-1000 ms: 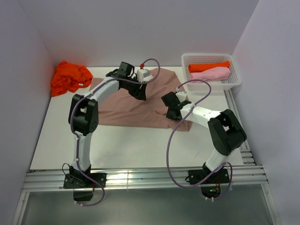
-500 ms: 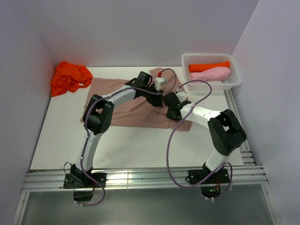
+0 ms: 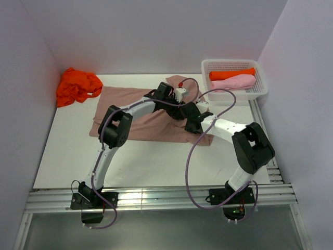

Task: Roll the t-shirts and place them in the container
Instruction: Fold the tshirt

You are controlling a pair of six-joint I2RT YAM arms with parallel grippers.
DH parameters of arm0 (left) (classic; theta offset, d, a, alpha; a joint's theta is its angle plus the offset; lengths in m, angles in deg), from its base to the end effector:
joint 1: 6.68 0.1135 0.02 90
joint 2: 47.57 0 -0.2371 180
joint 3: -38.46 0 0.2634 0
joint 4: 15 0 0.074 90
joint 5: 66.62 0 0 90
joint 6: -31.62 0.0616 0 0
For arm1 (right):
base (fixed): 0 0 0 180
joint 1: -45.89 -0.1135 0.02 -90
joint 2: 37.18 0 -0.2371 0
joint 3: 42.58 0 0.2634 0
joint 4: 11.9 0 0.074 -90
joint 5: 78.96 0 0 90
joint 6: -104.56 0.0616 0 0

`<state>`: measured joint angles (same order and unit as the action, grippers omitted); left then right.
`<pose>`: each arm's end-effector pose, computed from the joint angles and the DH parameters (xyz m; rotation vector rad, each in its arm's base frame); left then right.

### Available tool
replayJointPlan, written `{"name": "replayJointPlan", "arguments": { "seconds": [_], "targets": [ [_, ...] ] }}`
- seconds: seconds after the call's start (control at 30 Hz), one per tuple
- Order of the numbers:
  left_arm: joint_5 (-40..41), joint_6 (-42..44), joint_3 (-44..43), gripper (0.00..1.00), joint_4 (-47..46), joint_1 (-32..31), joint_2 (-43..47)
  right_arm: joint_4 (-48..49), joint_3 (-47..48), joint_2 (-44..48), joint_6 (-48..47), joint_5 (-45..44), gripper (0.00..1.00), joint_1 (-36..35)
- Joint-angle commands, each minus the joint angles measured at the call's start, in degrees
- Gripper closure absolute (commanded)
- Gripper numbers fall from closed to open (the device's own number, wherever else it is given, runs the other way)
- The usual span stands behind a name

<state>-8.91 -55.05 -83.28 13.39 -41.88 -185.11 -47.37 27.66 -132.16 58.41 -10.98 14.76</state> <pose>0.4213 -0.3375 0.1140 1.0518 2.1340 -0.9313 0.3072 0.1586 0.1257 0.4059 2.4727 0.0188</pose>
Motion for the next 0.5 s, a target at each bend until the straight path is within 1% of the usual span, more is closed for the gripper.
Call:
{"name": "replayJointPlan", "arguments": {
  "seconds": [0.0,0.07,0.27,0.3,0.37,0.4,0.47],
  "targets": [
    [-0.05,-1.14,-1.38,0.49,-2.74,-0.83,0.42,-0.37,-0.65,3.04,0.18,-1.80,1.00,0.37],
    [-0.22,-1.22,-0.94,0.51,-3.09,-0.92,0.69,-0.46,-0.74,3.39,0.26,-1.89,1.00,0.37],
    [-0.67,-1.49,-1.11,0.66,-3.01,-0.92,0.69,-0.72,-0.83,3.92,-0.17,-1.89,1.00,0.90],
    [-0.67,-1.49,-1.20,0.71,-2.75,-1.01,0.69,-0.72,-0.92,3.92,-0.26,-1.89,1.00,0.99],
    [-0.32,-1.40,-1.46,0.76,-2.31,-1.01,0.69,-0.81,-0.92,4.10,-0.35,-1.97,1.00,1.16],
    [-0.05,-1.31,-1.38,0.81,-2.30,-1.01,0.78,-0.90,-0.66,4.19,-0.44,-1.97,1.00,1.34],
    [0.47,-1.05,-0.77,0.89,-2.30,-1.01,1.47,-1.33,-0.22,4.01,-0.88,-2.06,1.00,1.60]
  ]
}}
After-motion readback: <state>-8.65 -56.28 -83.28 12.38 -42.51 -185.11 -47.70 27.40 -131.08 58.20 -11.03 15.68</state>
